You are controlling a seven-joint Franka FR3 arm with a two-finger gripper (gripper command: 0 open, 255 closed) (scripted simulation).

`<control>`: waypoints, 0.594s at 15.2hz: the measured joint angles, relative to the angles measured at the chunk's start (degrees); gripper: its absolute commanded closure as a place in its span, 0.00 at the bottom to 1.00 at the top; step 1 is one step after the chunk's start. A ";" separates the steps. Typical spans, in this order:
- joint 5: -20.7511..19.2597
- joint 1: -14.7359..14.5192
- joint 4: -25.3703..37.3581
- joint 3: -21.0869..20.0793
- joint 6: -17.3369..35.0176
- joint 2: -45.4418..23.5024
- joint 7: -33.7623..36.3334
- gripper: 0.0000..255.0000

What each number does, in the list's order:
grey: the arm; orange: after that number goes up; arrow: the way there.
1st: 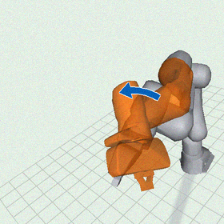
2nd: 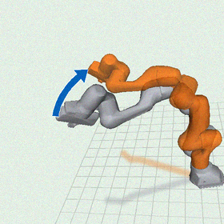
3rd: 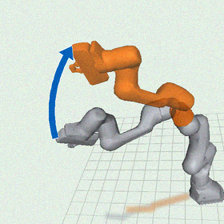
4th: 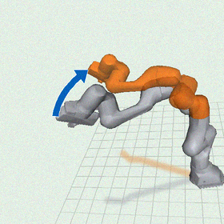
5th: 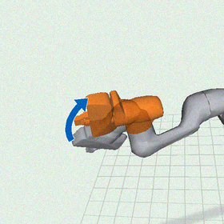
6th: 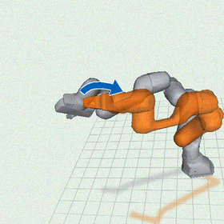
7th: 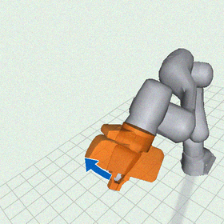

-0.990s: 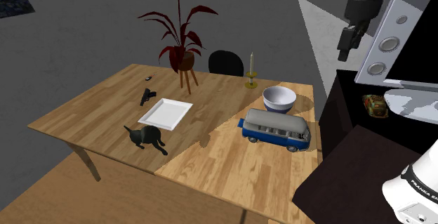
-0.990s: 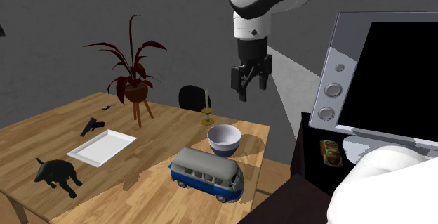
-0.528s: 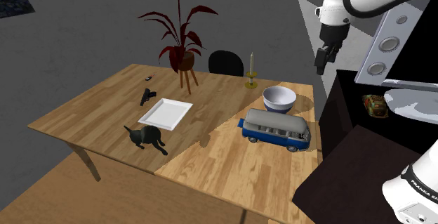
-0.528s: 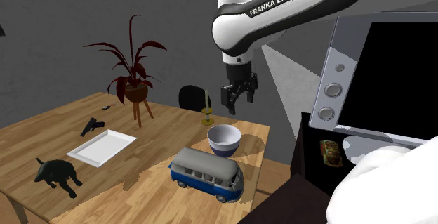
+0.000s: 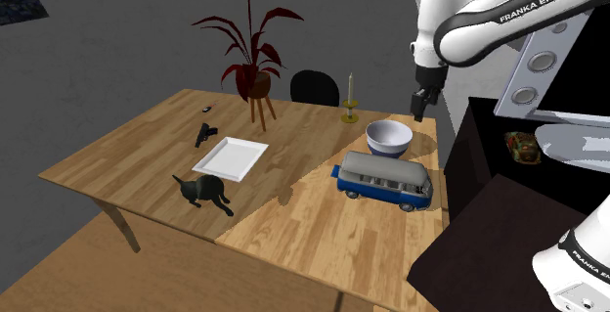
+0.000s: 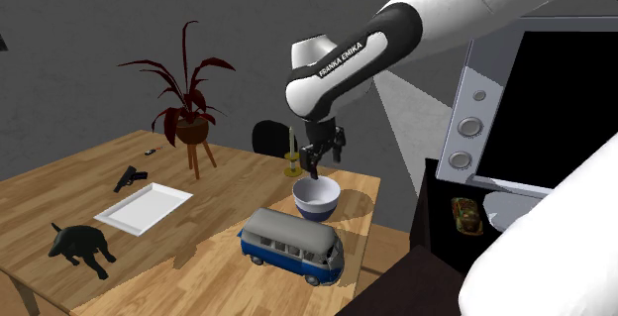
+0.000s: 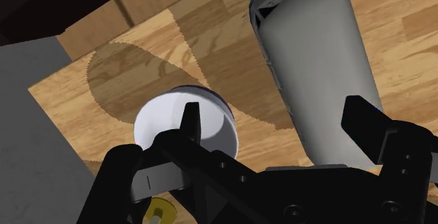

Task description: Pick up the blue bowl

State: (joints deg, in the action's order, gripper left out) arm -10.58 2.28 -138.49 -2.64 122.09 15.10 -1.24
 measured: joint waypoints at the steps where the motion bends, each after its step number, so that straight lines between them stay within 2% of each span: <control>1: -0.49 0.21 0.83 0.07 1.26 -2.06 0.08 0.00; 9: -5.33 1.04 7.02 0.30 12.33 -19.56 3.11 0.00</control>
State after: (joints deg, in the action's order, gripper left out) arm -15.91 3.32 -131.47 -2.33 134.42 -4.45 1.87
